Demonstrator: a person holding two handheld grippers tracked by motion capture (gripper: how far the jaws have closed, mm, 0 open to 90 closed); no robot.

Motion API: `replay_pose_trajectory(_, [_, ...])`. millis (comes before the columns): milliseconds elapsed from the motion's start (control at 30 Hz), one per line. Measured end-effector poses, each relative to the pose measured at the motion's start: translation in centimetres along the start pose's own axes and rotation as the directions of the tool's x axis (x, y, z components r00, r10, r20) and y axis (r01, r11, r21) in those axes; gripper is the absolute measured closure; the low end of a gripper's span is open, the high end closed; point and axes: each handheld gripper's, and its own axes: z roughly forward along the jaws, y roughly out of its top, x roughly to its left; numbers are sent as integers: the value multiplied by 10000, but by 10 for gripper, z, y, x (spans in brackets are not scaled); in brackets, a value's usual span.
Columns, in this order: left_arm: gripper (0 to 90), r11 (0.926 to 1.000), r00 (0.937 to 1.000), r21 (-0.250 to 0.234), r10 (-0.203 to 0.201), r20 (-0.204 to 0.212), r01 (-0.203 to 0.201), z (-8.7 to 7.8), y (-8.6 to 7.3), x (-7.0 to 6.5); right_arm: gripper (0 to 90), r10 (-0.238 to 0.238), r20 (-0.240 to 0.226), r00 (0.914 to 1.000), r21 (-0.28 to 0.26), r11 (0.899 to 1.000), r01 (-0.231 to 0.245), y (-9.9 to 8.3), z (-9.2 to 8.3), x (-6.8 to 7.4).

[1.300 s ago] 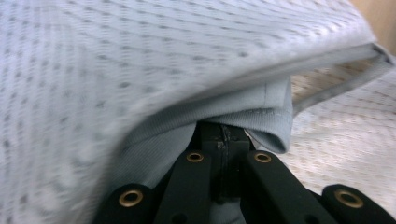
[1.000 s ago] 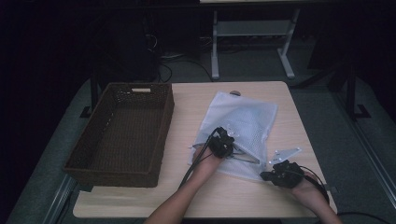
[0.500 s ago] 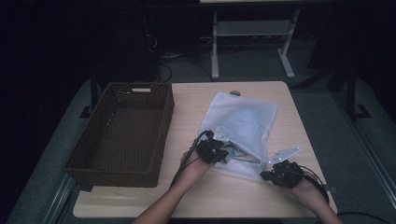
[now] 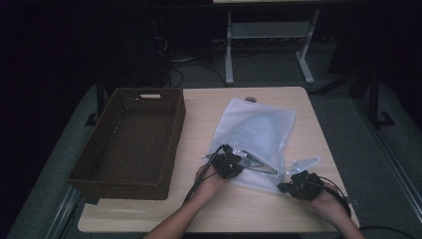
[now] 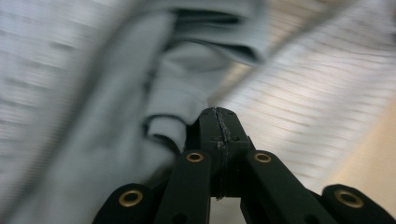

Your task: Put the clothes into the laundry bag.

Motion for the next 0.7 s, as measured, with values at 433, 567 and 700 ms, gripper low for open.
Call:
replay_pose_trajectory(433, [898,9942,9793,-507,-1025,-1744,950,13,12,43,891,8,-13,10000,100,9999,-8,-2,-2,-3])
replay_pose_trajectory(567, [898,9910,9658,-519,-1316,-2234,1230,14,12,58,891,88,30,10000,104,9999,-89,-4,-4,-5])
replay_pose_trajectory(700, [899,9882,9572,-550,-1524,-2460,1432,12,8,67,891,187,107,9998,57,9998,-188,-6,-6,-9])
